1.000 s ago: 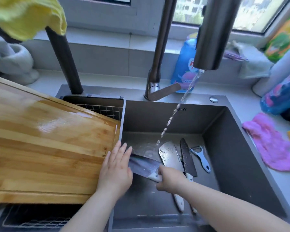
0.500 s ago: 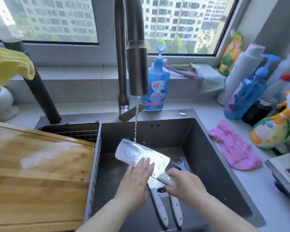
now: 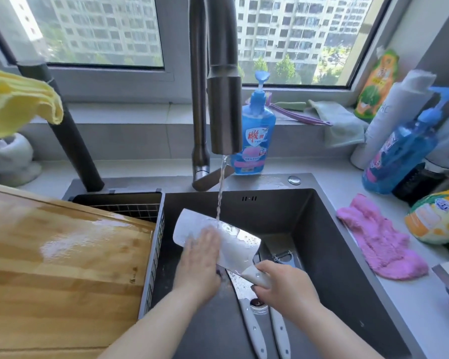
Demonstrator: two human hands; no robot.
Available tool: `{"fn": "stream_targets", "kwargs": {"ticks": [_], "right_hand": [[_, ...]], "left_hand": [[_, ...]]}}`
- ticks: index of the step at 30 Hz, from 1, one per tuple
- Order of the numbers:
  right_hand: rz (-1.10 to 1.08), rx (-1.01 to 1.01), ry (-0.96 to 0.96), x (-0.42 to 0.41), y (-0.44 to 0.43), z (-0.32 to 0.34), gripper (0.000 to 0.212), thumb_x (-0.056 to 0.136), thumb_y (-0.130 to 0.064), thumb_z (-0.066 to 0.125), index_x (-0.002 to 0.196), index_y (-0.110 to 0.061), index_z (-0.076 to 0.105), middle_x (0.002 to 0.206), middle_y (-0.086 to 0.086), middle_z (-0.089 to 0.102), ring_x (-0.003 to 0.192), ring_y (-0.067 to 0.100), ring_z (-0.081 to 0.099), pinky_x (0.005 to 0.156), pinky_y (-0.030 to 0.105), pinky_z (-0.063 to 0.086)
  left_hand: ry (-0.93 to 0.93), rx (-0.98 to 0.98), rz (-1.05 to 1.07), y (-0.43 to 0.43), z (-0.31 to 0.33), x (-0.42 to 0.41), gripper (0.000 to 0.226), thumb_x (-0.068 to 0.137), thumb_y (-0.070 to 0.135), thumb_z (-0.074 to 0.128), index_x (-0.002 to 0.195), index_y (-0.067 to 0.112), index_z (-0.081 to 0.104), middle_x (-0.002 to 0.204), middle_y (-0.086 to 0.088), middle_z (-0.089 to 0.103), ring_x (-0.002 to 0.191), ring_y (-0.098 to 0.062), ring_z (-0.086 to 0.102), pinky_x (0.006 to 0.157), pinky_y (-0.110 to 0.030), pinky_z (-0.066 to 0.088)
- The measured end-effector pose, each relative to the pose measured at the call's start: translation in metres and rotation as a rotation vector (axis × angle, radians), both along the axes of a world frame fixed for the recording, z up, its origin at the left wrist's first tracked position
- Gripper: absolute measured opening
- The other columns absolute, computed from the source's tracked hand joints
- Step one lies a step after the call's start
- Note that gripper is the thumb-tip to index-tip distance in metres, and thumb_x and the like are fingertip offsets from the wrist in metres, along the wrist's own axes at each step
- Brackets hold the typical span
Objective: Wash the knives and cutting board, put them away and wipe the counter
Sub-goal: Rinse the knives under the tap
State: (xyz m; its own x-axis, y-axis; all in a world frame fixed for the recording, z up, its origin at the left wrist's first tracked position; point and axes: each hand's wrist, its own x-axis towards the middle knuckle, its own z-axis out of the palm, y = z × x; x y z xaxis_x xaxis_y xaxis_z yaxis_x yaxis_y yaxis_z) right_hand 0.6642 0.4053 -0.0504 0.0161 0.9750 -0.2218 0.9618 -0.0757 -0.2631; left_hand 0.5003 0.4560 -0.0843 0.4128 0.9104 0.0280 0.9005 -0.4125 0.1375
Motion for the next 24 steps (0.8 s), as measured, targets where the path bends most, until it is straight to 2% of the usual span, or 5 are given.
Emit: {"fn": "stream_targets", "kwargs": {"ticks": [3,7,13,18,24], "right_hand": [[0.011,0.003,-0.013,0.001,0.001,-0.007,0.036,0.088,-0.035,0.048,0.123,-0.033,0.050,0.118,-0.008,0.063,0.113,0.015,0.054,0.077,0.026,0.034],[0.058,0.013,-0.015,0.001,0.001,-0.013,0.037,0.089,-0.036,0.047,0.125,-0.031,0.049,0.118,-0.009,0.062,0.113,0.014,0.054,0.076,0.026,0.033],[0.018,0.019,-0.011,0.012,-0.001,-0.018,0.033,0.086,-0.035,0.048,0.119,-0.034,0.053,0.112,-0.012,0.065,0.107,0.013,0.057,0.072,0.023,0.032],[0.025,0.013,0.019,0.004,0.002,-0.013,0.037,0.089,-0.037,0.048,0.125,-0.033,0.049,0.117,-0.011,0.063,0.112,0.012,0.055,0.082,0.023,0.037],[-0.009,0.008,0.016,0.009,-0.004,-0.016,0.035,0.087,-0.037,0.049,0.121,-0.035,0.051,0.112,-0.010,0.065,0.108,0.013,0.056,0.071,0.023,0.029]], "left_hand": [[-0.035,-0.034,0.051,0.000,-0.002,0.001,0.077,0.089,0.020,0.039,0.145,0.010,-0.012,0.151,0.003,-0.019,0.142,-0.020,-0.018,0.110,-0.032,-0.018],[0.064,-0.126,-0.253,-0.019,-0.019,0.014,0.073,0.064,0.028,0.034,0.135,0.013,0.032,0.139,-0.003,0.048,0.132,-0.018,0.026,0.114,-0.030,-0.006],[-0.033,-0.023,0.099,0.007,-0.011,-0.005,0.076,0.088,0.020,0.035,0.144,0.010,-0.014,0.151,-0.001,-0.020,0.139,-0.019,-0.022,0.106,-0.028,-0.026],[0.114,-0.099,-0.223,-0.013,-0.015,0.021,0.089,0.052,0.036,0.063,0.133,0.012,0.033,0.137,-0.001,0.049,0.128,-0.015,0.045,0.114,-0.030,-0.013],[0.035,-0.060,0.052,-0.001,0.004,0.000,0.078,0.090,0.021,0.039,0.144,0.010,-0.017,0.147,0.001,-0.027,0.140,-0.018,-0.021,0.109,-0.034,-0.020]]}}
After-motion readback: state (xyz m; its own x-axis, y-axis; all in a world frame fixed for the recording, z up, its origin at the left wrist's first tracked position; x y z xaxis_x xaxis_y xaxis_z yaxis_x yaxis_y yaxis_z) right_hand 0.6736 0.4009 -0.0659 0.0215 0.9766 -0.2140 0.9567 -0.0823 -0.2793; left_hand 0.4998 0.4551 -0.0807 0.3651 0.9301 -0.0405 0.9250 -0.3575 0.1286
